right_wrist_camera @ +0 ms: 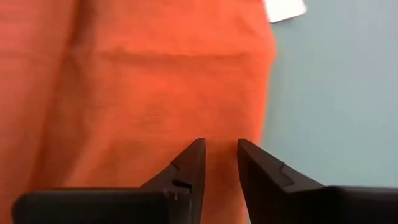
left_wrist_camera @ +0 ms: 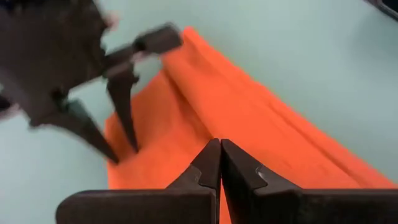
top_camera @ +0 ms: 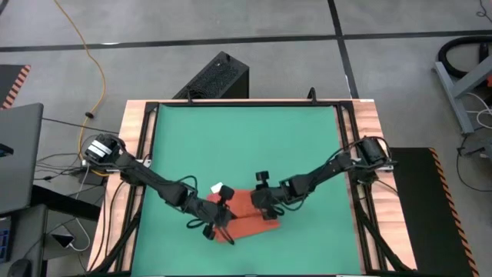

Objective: Roll towel into tight, uniform cylinder
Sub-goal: Roll the orange towel

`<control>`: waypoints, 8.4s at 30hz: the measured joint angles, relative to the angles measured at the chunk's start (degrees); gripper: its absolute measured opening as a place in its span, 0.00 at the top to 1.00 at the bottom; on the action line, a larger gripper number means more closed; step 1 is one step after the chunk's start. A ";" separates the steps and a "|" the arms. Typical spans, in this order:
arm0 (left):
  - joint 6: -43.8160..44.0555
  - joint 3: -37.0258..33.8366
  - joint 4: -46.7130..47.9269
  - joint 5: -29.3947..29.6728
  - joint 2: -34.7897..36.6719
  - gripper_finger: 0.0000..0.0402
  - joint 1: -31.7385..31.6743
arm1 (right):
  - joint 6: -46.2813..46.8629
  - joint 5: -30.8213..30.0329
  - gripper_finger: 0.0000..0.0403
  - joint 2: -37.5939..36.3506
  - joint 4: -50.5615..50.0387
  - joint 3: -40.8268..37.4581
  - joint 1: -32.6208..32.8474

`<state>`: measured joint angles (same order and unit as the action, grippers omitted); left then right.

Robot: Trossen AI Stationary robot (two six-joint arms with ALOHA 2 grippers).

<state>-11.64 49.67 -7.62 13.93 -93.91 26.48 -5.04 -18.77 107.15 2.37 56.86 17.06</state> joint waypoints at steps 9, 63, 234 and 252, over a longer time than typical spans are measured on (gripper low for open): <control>9.88 -3.41 -1.09 -0.61 0.00 1.00 0.26 | 6.66 -1.87 0.76 0.00 -2.03 0.02 0.55; 32.41 0.83 -1.11 24.17 -9.75 1.00 11.74 | 64.55 -16.54 0.76 0.02 -15.64 -0.02 7.61; 20.26 0.48 15.48 -1.77 -7.02 1.00 9.29 | 69.55 1.01 0.95 2.56 23.70 -13.11 16.03; 17.31 0.75 16.26 10.43 7.89 1.00 10.47 | 97.18 21.73 0.95 -1.92 17.22 -13.10 8.16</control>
<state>5.68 50.42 8.64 24.36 -86.02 36.95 92.14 2.96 105.23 19.59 43.76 25.22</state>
